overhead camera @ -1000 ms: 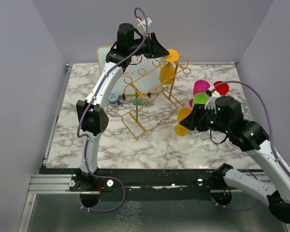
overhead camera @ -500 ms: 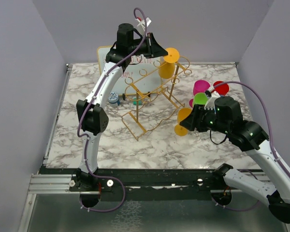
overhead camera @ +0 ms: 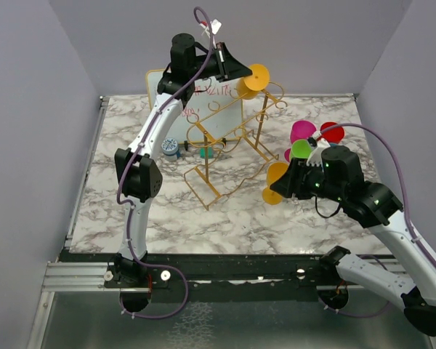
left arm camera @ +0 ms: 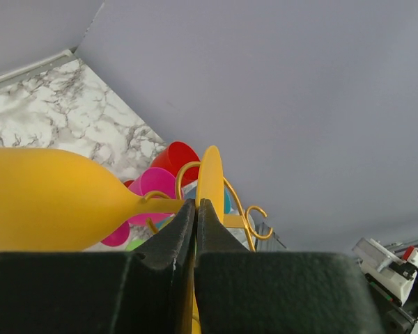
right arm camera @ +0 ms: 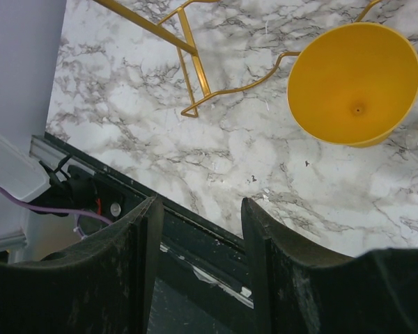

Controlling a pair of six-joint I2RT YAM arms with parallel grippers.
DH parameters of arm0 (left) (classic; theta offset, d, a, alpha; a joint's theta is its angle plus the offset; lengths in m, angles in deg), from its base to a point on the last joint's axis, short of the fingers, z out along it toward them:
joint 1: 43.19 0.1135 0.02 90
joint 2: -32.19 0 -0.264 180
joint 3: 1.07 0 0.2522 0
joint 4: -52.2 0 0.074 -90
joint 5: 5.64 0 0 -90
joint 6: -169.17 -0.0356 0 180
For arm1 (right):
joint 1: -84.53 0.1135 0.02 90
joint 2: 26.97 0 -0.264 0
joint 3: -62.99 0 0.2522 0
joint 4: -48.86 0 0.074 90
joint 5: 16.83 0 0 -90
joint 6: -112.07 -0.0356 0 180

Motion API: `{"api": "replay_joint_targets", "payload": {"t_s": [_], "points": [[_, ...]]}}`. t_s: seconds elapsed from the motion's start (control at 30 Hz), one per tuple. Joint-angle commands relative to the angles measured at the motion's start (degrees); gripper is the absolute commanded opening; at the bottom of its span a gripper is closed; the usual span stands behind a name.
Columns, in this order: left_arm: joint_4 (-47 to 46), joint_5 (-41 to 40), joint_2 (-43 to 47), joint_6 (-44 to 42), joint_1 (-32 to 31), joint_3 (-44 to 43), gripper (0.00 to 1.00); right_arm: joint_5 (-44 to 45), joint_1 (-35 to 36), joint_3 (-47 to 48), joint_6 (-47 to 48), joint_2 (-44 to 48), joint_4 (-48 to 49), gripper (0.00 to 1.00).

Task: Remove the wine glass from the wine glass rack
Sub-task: Pick up the wine glass from the wine rack.

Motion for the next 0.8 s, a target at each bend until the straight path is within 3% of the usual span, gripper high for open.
{"api": "replay_joint_targets", "payload": {"t_s": [0.0, 0.37, 0.57, 0.77], "points": [[-5.0, 0.47, 0.33, 2.4, 1.56, 0.33, 0.0, -0.38, 0.22, -0.6, -0.55, 0.84, -1.11, 0.54], [-10.67, -2.73, 3.81, 4.38, 3.2, 4.51, 0.0, -1.39, 0.22, -1.22, -0.98, 0.65, -0.22, 0.55], [-17.16, -1.16, 2.37, 11.28, 3.88, 3.72, 0.0, -0.9, 0.22, -1.56, -1.33, 1.33, -0.5, 0.55], [-16.34, -4.29, 7.6, 7.06, 5.14, 9.5, 0.0, -0.82, 0.23, -1.16, -1.18, 1.57, -0.85, 0.55]]}}
